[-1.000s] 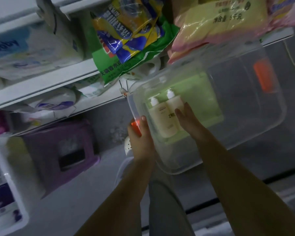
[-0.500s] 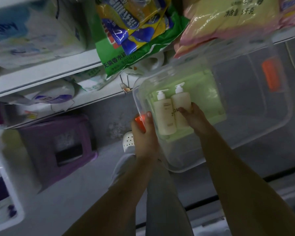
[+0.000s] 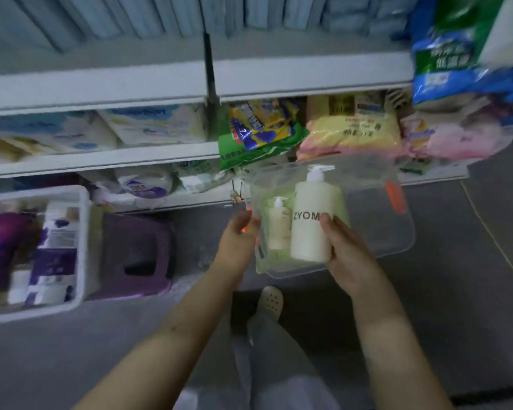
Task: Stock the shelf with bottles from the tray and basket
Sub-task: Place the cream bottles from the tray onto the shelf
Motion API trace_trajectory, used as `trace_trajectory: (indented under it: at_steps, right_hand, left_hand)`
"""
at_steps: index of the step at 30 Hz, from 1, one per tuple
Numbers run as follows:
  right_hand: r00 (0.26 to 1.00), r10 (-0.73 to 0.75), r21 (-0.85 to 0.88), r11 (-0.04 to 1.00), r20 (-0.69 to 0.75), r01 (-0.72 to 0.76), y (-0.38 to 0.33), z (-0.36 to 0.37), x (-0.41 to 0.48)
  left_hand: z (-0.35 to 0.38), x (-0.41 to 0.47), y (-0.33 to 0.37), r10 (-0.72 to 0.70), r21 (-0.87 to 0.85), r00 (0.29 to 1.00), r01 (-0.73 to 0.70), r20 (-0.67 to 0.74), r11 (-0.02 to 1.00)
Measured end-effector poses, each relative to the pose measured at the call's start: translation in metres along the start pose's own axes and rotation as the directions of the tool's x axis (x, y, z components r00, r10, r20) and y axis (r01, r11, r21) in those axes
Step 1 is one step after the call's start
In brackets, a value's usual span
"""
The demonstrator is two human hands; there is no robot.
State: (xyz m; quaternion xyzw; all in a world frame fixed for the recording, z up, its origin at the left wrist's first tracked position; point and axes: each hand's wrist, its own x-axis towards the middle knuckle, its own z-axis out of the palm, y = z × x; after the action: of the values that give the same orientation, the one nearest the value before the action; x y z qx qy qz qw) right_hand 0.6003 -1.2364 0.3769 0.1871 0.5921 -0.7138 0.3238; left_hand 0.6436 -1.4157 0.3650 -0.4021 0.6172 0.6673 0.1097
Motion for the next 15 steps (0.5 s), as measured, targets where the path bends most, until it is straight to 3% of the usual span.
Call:
trace_trajectory:
  at_steps: [4,7,15]
  right_hand:
    - [0.983,-0.043,-0.048,0.998,0.179,0.052,-0.016,0.04,-0.066]
    - [0.955,-0.033,-0.085,0.995,0.296,0.061,-0.025,0.077,-0.096]
    - [0.861,-0.163,-0.032,0.979,0.481,0.203,-0.032,0.187,-0.158]
  left_hand:
    - [-0.006,-0.095,0.024,0.145,-0.161,0.983,-0.126,0.113,0.979]
    - [-0.023,-0.138,0.026,0.298,-0.246,0.955,-0.287,0.007,0.926]
    - [-0.139,-0.203,0.044,0.481,-0.287,0.859,-0.511,-0.173,0.81]
